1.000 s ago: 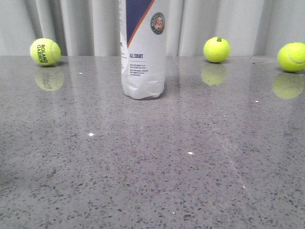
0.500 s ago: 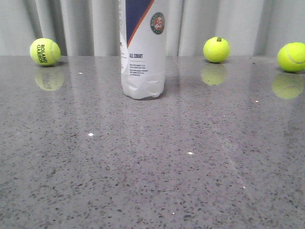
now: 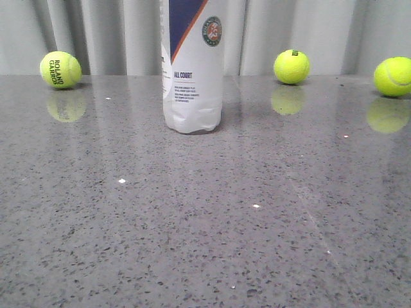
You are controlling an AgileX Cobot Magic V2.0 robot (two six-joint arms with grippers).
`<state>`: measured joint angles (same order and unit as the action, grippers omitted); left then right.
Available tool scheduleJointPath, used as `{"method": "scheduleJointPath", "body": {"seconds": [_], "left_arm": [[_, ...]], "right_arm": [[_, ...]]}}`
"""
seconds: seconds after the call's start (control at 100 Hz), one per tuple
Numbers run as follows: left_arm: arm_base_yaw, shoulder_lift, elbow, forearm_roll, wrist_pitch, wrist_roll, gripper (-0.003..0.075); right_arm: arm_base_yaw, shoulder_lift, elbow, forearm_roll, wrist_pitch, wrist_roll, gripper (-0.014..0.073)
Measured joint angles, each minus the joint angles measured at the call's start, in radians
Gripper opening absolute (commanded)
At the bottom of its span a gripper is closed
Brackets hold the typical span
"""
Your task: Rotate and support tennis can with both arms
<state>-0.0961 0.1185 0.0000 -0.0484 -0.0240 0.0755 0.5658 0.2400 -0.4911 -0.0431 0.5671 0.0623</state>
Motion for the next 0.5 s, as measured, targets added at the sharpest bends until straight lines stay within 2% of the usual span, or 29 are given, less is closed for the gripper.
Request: {"method": "scheduleJointPath", "body": {"seconds": [0.13, 0.26, 0.5], "left_arm": [[0.046, -0.110, 0.000, 0.002, 0.071, -0.015, -0.0020], [0.085, -0.122, 0.000, 0.004, 0.134, -0.019, -0.0020], [0.099, -0.122, 0.000, 0.004, 0.145, -0.020, -0.0020]], "right_arm": [[0.000, 0.000, 0.000, 0.000, -0.002, 0.000, -0.0067], [0.000, 0.000, 0.000, 0.000, -0.002, 0.000, -0.0067], [0.000, -0.001, 0.000, 0.000, -0.003, 0.000, -0.0067]]}}
